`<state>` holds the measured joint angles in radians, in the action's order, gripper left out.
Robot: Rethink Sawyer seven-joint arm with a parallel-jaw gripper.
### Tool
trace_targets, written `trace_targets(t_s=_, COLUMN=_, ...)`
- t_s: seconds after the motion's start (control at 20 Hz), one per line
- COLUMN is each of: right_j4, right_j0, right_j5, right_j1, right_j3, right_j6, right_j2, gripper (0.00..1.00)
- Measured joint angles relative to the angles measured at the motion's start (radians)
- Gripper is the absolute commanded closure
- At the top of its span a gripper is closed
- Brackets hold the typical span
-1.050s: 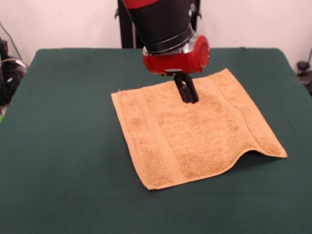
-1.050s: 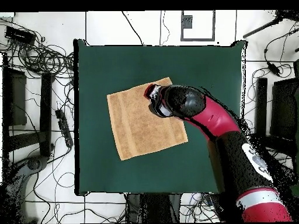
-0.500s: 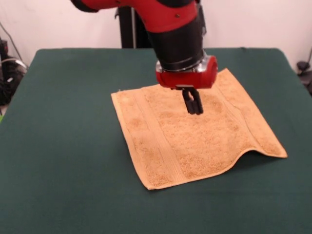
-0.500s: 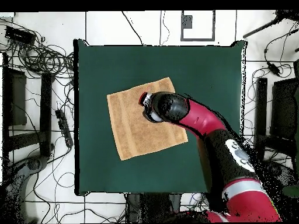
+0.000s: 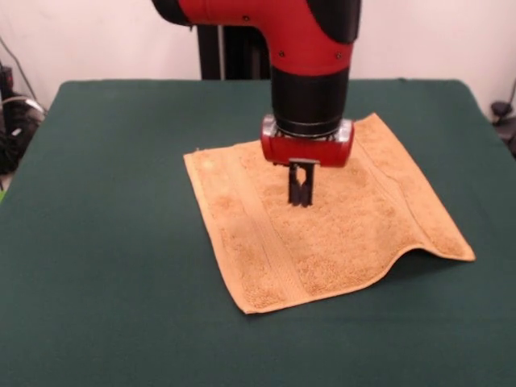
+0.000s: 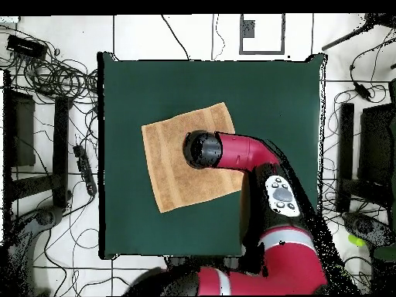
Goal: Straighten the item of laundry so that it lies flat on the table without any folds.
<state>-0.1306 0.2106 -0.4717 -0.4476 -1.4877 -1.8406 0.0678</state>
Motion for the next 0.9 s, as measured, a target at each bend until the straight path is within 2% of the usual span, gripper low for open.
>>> trace_targets(t_s=0.3, right_j4=-0.088, right_j0=-0.042, right_j5=0.000, right_j1=0.059, right_j3=0.103, right_j6=0.000, right_j2=-0.073, gripper=1.00)
trace_targets(t_s=0.55, right_j4=-0.150, right_j0=-0.044, right_j5=0.022, right_j1=0.124, right_j3=0.196, right_j6=0.000, right_j2=-0.122, gripper=1.00)
trace_targets(t_s=0.9, right_j4=-0.173, right_j0=-0.047, right_j5=0.073, right_j1=0.175, right_j3=0.258, right_j6=0.000, right_j2=-0.164, gripper=1.00)
